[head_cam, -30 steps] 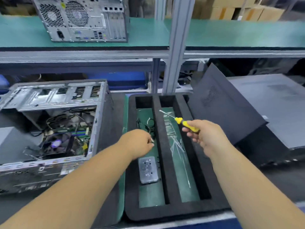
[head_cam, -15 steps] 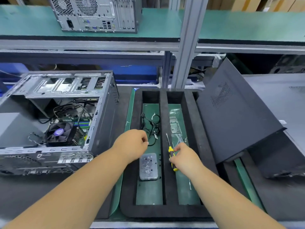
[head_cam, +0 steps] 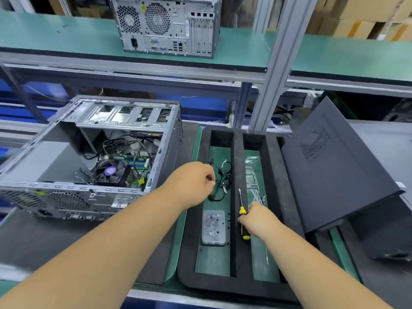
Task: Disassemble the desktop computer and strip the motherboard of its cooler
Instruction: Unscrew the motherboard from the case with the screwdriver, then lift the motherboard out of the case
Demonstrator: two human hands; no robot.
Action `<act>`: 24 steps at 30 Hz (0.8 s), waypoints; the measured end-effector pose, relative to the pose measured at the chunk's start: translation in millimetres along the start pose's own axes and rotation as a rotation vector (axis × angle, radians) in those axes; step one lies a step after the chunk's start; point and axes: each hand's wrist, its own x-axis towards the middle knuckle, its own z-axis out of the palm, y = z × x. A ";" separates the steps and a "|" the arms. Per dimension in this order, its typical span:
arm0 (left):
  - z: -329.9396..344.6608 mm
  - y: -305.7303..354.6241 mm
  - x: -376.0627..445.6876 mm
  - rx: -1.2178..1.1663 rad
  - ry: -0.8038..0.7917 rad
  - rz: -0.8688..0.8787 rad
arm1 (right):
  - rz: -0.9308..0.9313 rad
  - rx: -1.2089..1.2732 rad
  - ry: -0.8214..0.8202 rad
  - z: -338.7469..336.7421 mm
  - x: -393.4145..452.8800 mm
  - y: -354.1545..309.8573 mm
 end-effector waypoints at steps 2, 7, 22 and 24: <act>-5.9 -3.1 -0.9 0.002 0.005 0.026 | 0.004 -0.027 0.015 -6.3 -3.1 -5.7; -27.9 -17.5 -10.5 -0.020 0.023 0.113 | -0.085 0.086 0.181 -35.8 -15.0 -45.9; -153.9 -220.5 -54.6 -0.022 0.214 -0.086 | -0.843 -0.090 0.193 -9.0 -54.9 -310.6; -158.4 -247.9 -52.9 0.054 0.190 -0.105 | -0.833 -0.164 0.136 3.1 -42.6 -330.1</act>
